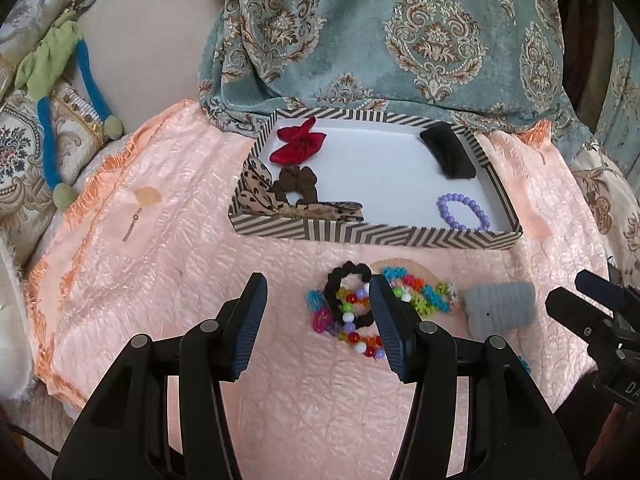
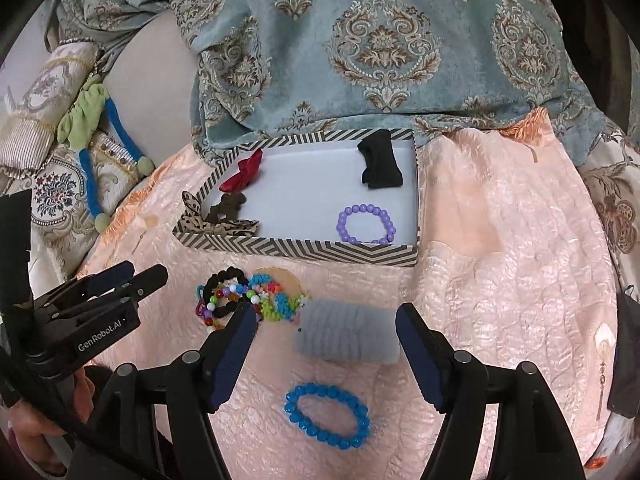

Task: Organize jewelry
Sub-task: 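Open and withdraw both grippers from the tray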

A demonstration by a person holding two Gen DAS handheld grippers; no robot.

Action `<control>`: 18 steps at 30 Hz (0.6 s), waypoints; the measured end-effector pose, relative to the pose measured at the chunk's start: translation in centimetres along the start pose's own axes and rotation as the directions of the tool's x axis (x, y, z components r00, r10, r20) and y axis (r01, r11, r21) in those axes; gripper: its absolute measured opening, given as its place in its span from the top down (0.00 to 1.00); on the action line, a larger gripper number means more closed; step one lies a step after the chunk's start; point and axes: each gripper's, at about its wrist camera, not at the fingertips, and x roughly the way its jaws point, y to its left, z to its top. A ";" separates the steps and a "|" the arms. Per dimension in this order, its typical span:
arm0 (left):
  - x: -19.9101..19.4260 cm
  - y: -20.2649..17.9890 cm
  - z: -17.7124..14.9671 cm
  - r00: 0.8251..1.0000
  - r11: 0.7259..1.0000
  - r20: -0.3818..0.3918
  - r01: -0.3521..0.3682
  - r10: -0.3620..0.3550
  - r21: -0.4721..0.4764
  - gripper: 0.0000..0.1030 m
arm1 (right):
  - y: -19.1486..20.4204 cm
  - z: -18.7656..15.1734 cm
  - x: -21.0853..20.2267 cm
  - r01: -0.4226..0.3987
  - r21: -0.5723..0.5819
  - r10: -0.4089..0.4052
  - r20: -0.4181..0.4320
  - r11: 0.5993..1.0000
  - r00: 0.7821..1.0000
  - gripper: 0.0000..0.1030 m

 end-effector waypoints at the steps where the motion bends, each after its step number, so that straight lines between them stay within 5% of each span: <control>1: 0.1 -0.1 -0.1 1.000 1.000 -0.003 0.001 -0.001 -0.001 0.49 | 0.0 0.0 0.0 0.001 -0.001 -0.001 0.000 1.000 1.000 0.32; 18: 0.3 0.2 -0.8 1.000 1.000 -0.022 0.012 -0.013 -0.024 0.49 | -0.4 -0.4 0.5 0.010 0.003 -0.010 -0.025 1.000 1.000 0.32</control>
